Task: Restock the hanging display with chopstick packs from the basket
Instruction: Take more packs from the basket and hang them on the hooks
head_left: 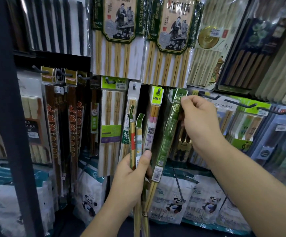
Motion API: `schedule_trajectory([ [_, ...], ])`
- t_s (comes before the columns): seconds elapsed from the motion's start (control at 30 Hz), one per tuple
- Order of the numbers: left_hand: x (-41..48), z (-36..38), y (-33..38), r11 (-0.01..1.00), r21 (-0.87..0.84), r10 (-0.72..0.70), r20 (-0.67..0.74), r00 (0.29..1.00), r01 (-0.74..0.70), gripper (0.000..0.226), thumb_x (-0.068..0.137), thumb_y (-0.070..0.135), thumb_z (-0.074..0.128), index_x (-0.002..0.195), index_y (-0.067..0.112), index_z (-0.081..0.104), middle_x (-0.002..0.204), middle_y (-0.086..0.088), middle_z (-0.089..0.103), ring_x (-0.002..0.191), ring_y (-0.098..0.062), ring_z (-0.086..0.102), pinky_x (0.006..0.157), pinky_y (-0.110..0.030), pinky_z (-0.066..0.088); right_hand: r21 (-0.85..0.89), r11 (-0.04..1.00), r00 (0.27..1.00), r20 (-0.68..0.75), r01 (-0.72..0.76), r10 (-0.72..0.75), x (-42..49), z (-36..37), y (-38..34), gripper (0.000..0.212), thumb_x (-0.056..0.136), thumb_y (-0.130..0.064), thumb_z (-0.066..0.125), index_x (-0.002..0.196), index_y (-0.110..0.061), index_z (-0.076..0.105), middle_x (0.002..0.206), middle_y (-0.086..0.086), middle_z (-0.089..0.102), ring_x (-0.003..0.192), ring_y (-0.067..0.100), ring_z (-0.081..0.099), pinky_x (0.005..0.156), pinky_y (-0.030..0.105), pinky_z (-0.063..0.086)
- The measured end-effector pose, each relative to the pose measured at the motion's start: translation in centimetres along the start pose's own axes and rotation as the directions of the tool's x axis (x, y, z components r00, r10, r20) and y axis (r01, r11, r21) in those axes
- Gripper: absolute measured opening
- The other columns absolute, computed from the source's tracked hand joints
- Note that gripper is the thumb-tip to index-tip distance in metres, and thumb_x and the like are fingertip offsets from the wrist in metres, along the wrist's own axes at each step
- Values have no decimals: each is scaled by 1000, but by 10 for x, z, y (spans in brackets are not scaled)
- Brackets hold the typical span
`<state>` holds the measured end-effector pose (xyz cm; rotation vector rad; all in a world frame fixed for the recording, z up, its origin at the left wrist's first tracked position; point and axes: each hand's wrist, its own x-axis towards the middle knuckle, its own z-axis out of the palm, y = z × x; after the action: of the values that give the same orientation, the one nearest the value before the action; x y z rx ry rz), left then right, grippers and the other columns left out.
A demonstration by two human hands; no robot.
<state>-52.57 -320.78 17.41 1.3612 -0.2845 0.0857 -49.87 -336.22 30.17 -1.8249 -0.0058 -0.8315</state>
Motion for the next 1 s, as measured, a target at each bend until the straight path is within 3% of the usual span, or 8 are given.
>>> schedule_trajectory([
  [0.13, -2, 2, 6, 998, -50, -34, 30, 999, 35, 46, 96, 45, 58, 78, 2, 56, 53, 7, 53, 47, -11, 54, 48, -20, 49, 23, 1000, 1000, -12, -13, 13, 6, 3, -2, 35, 106, -22, 49, 87, 7, 53, 46, -12, 31, 42, 10, 28, 40, 12, 32],
  [0.27, -1, 2, 5, 998, -60, -35, 31, 999, 36, 49, 87, 51, 58, 79, 3, 57, 55, 5, 55, 49, -13, 55, 49, -23, 50, 14, 1000, 1000, -11, -2, 2, 4, 4, -2, 35, 103, -17, 50, 69, -12, 45, 42, -14, 26, 38, 6, 23, 40, 8, 32],
  [0.47, 2, -2, -6, 1000, 10, 6, 1, 1000, -6, 50, 83, 61, 58, 82, 11, 61, 63, -2, 64, 55, -17, 62, 57, -21, 54, -59, 998, 1000, -22, -10, 8, 7, 5, 2, 38, 101, -20, 52, 65, -17, 41, 47, -11, 29, 43, 8, 26, 54, 13, 43],
  [0.6, 3, -4, -8, 1000, -5, 11, 11, 1000, -11, 54, 78, 64, 60, 86, 11, 63, 61, -2, 60, 55, -14, 61, 56, -20, 52, -113, 994, 999, -54, -4, -2, 8, 6, 13, 47, 103, -36, 54, 76, 2, 51, 58, 6, 45, 45, 10, 38, 58, 25, 46],
  [0.67, 3, -3, -8, 999, -36, 2, 46, 999, 0, 51, 79, 61, 62, 87, 11, 62, 62, -2, 59, 55, -14, 60, 54, -21, 52, -101, 995, 997, -80, -14, 5, 6, 5, 17, 46, 103, -41, 55, 86, 1, 59, 64, 7, 51, 49, 10, 46, 54, 24, 46],
  [0.8, 3, -3, -8, 999, -50, 5, 86, 996, 0, 36, 80, 60, 62, 89, 25, 63, 65, 1, 59, 57, -12, 59, 55, -22, 51, -52, 997, 993, -101, -59, 54, -6, 2, 23, 40, 101, -42, 58, 92, -3, 61, 79, 20, 62, 64, 13, 56, 63, 30, 46],
  [0.87, 3, -2, -7, 999, -42, 22, 95, 995, -18, 22, 82, 61, 62, 83, 38, 61, 66, 3, 62, 58, -12, 59, 55, -23, 52, -58, 995, 997, -18, -81, 80, -20, 2, 22, 35, 100, -39, 60, 88, -7, 65, 83, 15, 67, 63, 11, 58, 60, 25, 50],
  [1.0, 2, 1, -4, 997, -79, 30, 117, 993, -21, 13, 81, 57, 62, 80, 44, 63, 66, 3, 63, 54, -12, 57, 50, -23, 49, -102, 995, 954, 296, -2, 33, -47, 8, 13, 22, 95, -40, 66, 80, -26, 71, 83, 0, 73, 68, 10, 66, 56, 16, 51],
])
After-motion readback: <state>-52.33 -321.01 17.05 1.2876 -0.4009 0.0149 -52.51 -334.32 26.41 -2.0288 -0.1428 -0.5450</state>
